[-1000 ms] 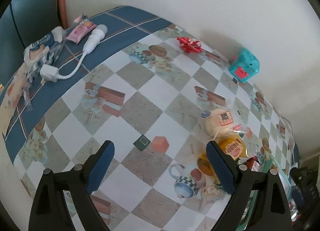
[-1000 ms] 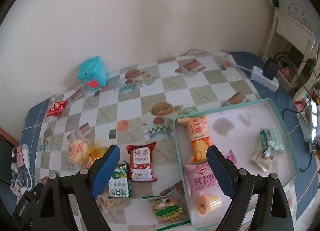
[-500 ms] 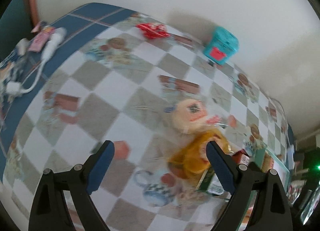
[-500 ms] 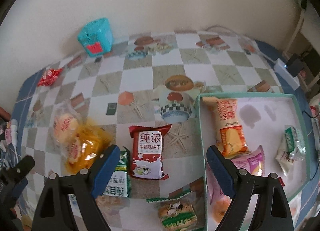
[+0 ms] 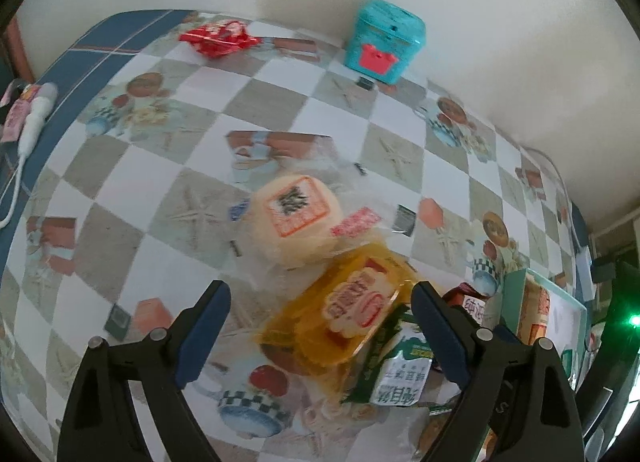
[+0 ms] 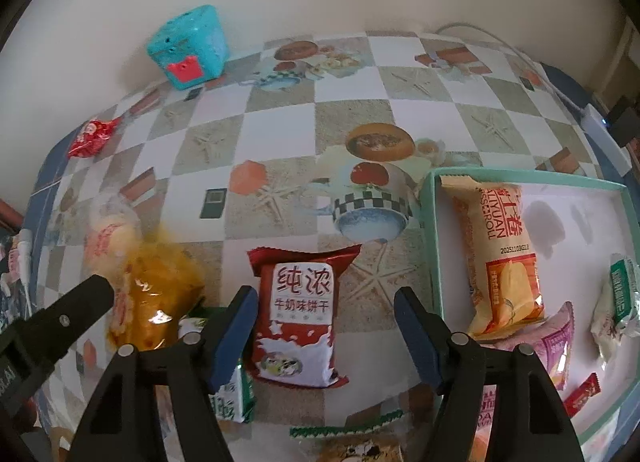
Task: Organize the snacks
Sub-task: 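Grasp the yellow bread bag with the left tool while the right tool grasps the red-and-white milk biscuit packet, then carry the yellow bag with the left tool while the right tool carries the red packet over the tray, then open the left tool over the tray while the right tool opens, releasing the red packet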
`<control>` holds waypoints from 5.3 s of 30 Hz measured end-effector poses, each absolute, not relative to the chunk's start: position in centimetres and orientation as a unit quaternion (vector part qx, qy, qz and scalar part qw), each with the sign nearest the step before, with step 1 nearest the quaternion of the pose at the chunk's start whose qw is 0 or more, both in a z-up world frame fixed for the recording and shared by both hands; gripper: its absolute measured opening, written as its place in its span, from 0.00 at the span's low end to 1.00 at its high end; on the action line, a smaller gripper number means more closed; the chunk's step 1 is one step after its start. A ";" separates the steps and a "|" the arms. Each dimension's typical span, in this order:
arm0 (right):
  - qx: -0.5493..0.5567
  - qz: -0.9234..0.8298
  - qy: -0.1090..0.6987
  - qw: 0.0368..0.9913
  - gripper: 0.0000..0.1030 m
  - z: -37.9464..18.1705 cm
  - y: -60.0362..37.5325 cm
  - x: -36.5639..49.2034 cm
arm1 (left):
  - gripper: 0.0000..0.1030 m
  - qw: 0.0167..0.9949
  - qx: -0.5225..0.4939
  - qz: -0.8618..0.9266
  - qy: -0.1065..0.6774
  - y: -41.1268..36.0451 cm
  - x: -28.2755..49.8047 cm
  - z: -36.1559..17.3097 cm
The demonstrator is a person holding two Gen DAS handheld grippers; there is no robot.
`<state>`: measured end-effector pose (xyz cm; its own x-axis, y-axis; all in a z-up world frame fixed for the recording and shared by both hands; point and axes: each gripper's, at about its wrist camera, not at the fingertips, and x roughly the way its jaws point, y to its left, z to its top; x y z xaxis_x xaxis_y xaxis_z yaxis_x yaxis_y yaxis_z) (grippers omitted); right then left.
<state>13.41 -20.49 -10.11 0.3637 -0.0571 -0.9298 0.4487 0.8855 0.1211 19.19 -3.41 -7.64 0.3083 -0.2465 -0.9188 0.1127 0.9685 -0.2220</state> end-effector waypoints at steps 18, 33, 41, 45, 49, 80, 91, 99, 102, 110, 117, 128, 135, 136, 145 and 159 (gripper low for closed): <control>0.173 -0.157 0.552 0.801 0.47 -11.1 -20.8 13.6 | 0.71 0.785 -0.025 -0.111 0.609 -6.1 19.1 -10.1; 0.178 -0.157 0.559 0.795 0.41 -10.9 -20.9 12.5 | 0.46 0.780 -0.016 -0.087 0.620 -5.7 18.7 -9.6; 0.195 -0.153 0.555 0.794 0.41 -9.4 -20.8 11.4 | 0.45 0.787 -0.024 -0.075 0.612 -4.7 18.0 -7.8; 0.193 -0.153 0.549 0.799 0.41 -7.8 -20.3 10.7 | 0.45 0.797 -0.023 -0.070 0.599 -4.3 17.2 -6.1; 0.192 -0.149 0.542 0.804 0.41 -6.3 -19.8 9.9 | 0.45 0.808 -0.028 -0.071 0.584 -3.8 16.3 -4.4; 0.263 -0.191 0.478 0.816 0.41 -0.6 -23.3 -0.6 | 0.45 0.856 0.018 -0.090 0.509 -6.1 10.5 2.2; 0.286 -0.206 0.466 0.811 0.41 0.0 -26.1 -1.7 | 0.45 0.850 0.007 -0.095 0.518 -7.1 10.1 1.9; 0.308 -0.222 0.463 0.801 0.41 -0.1 -28.1 -2.5 | 0.45 0.846 0.028 -0.105 0.522 -9.0 9.2 1.3; 0.317 -0.234 0.460 0.796 0.41 -0.2 -29.2 -3.0 | 0.45 0.847 0.036 -0.106 0.519 -9.6 9.0 1.4; 0.335 -0.260 0.456 0.782 0.41 -0.7 -31.8 -4.0 | 0.45 0.840 0.029 -0.120 0.528 -11.0 8.3 1.1; 0.364 -0.299 0.442 0.763 0.41 -1.0 -35.0 -5.9 | 0.45 0.836 0.060 -0.156 0.523 -14.4 6.4 0.6; 0.395 -0.375 0.410 0.731 0.41 -0.9 -40.1 -10.1 | 0.45 0.822 0.108 -0.221 0.513 -20.4 2.8 0.1; 0.408 -0.392 0.406 0.718 0.41 -1.2 -41.6 -11.5 | 0.45 0.812 0.123 -0.244 0.516 -23.6 1.2 -0.8; 0.410 -0.392 0.406 0.716 0.41 -1.3 -41.8 -11.6 | 0.45 0.810 0.125 -0.247 0.517 -24.1 0.9 -0.9; 0.417 -0.402 0.410 0.704 0.41 -2.0 -42.4 -12.1 | 0.45 0.796 0.136 -0.260 0.529 -26.7 0.3 -2.6; 0.415 -0.411 0.440 0.682 0.41 -4.1 -43.1 -11.8 | 0.45 0.783 0.153 -0.259 0.544 -28.1 0.2 -4.8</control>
<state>-11.82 -43.07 -4.12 0.2753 -0.1968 -0.9410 0.9258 0.3181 0.2043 0.22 -28.10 -4.82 0.2743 -0.2398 -0.9312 0.5728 0.8186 -0.0421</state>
